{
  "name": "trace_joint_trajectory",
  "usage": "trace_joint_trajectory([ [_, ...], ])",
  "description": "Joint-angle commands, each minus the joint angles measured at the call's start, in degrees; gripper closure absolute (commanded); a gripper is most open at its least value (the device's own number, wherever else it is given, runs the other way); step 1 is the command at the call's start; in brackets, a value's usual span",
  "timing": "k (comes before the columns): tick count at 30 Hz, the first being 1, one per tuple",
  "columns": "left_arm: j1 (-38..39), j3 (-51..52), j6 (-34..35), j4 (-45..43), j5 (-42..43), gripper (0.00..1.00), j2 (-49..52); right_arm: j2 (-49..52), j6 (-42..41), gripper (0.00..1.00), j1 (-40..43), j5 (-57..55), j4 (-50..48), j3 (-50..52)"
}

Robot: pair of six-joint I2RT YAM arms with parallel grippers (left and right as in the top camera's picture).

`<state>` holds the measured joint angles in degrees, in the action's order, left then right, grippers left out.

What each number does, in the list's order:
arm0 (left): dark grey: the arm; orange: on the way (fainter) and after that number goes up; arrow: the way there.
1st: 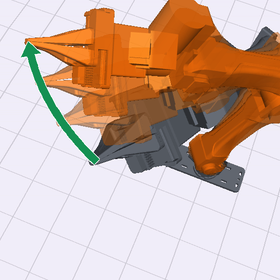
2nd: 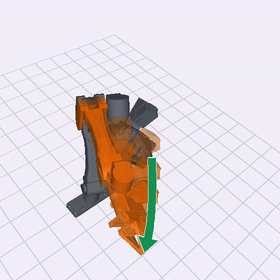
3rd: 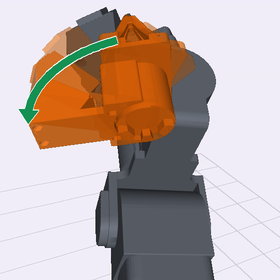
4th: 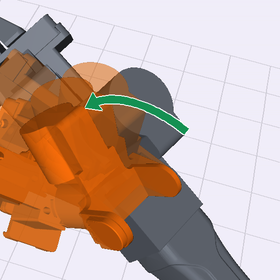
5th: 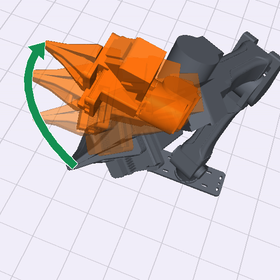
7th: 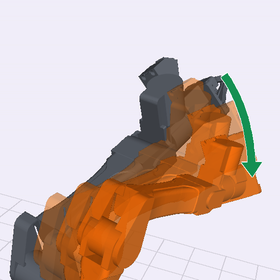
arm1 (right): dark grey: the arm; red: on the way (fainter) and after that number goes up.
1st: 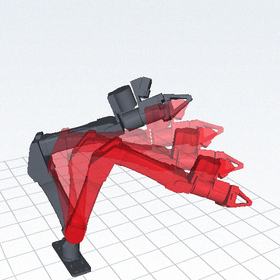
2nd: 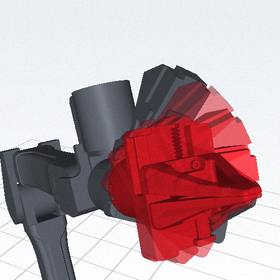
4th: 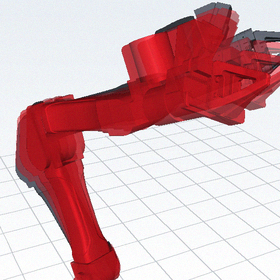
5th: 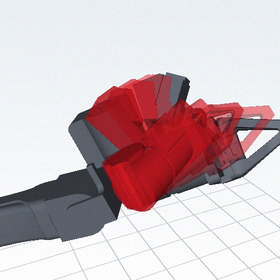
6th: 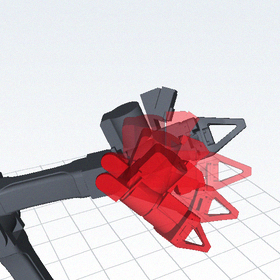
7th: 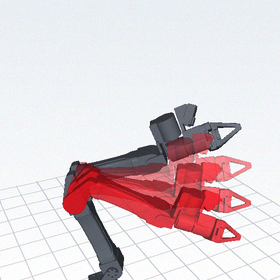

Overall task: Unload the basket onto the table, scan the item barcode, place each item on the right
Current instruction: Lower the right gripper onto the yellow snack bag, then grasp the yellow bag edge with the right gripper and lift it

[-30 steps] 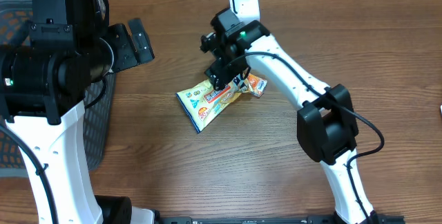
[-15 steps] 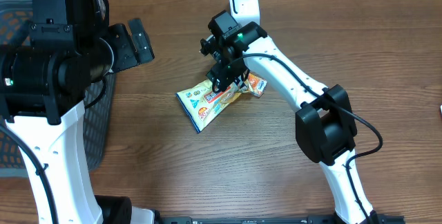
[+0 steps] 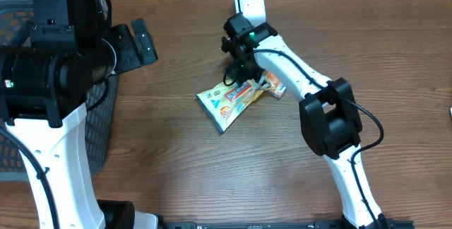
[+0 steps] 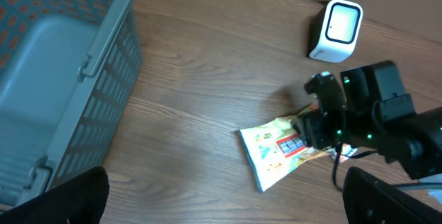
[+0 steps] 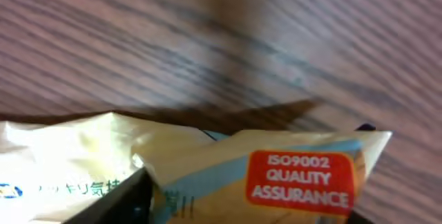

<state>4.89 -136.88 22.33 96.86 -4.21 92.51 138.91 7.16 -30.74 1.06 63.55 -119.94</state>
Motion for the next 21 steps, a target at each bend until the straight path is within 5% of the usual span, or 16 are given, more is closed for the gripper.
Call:
trace_joint_trajectory([
  [1,-0.1,-0.1,-0.5,-0.1,-0.7,0.0,0.1,1.1,-3.4,0.65,0.3,-1.3,0.0,-1.0],
  [3,-0.1,-0.1,-0.5,-0.1,-0.7,0.0,0.1,0.9,-5.3,0.75,0.3,-2.5,1.2,-2.8],
  [8,-0.1,-0.1,-0.5,-0.1,-0.7,0.0,0.1,0.4,-9.5,0.76,0.3,-10.3,6.7,-9.0],
  [12,-0.1,-0.1,-0.5,-0.1,-0.7,0.0,0.1,0.3,-12.7,0.62,0.3,-16.4,12.6,-14.7],
  [13,-0.1,-0.1,-0.5,-0.1,-0.7,0.0,0.1,0.3,-13.1,0.43,0.3,-16.2,15.4,-17.2],
  [16,-0.1,-0.1,-0.5,-0.1,-0.7,0.0,0.1,0.3,-13.0,0.31,0.1,-15.1,19.8,-19.7],
  [19,-0.1,-0.1,-0.5,-0.1,-0.7,0.0,0.1,0.3,-7.6,0.27,-0.6,-8.4,22.8,-20.0],
  [21,-0.1,-0.1,-0.5,-0.1,-0.7,0.0,0.1,0.7,3.4,0.28,-1.6,-4.4,24.7,-19.5],
])
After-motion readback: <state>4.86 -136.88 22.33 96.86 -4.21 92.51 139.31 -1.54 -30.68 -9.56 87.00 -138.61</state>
